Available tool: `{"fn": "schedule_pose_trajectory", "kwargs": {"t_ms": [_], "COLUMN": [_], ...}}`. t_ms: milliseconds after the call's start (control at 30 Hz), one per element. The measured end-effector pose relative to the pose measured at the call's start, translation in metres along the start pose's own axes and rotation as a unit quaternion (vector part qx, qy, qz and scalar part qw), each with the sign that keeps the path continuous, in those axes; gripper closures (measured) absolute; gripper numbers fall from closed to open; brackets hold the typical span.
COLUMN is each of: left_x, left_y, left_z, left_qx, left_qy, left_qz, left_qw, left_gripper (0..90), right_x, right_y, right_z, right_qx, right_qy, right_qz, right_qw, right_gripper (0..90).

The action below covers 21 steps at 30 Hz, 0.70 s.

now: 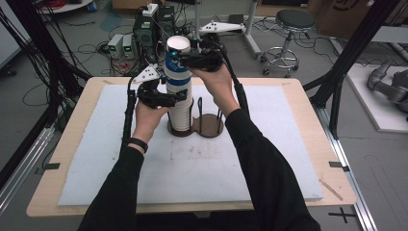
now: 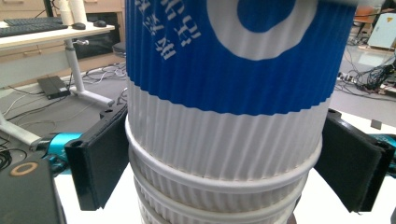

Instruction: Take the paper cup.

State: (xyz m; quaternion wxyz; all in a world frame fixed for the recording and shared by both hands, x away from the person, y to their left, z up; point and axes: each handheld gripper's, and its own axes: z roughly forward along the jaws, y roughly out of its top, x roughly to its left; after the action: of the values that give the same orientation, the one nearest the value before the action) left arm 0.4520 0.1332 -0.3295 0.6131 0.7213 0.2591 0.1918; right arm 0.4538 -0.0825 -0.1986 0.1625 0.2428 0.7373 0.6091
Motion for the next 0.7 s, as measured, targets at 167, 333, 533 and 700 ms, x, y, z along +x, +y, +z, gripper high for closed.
{"fn": "schedule_pose_trajectory", "kwargs": {"t_ms": [167,333,533,700], "left_x": [0.0,0.0,0.0,0.0], "left_y": [0.0,0.0,0.0,0.001], "left_z": [0.0,0.0,0.0,0.0], "left_qx": [0.0,0.0,-0.001,-0.001], "left_qy": [0.001,0.0,0.0,0.0], "left_qz": [0.0,-0.001,-0.002,-0.003], "left_qw": [1.0,1.0,1.0,1.0], "left_gripper": [11.6,11.6,11.6,11.6], "right_x": [0.003,0.007,0.011,0.014], "right_y": [0.009,0.017,0.028,0.035], "right_z": [-0.005,-0.011,-0.016,-0.023], "right_qx": [-0.017,-0.028,-0.043,-0.057], "right_qy": [0.0,0.002,0.002,0.0], "right_qz": [-0.005,-0.013,-0.025,-0.03], "right_qw": [0.9998,0.9995,0.9988,0.998], "right_gripper": [29.6,29.6,29.6,29.7]}}
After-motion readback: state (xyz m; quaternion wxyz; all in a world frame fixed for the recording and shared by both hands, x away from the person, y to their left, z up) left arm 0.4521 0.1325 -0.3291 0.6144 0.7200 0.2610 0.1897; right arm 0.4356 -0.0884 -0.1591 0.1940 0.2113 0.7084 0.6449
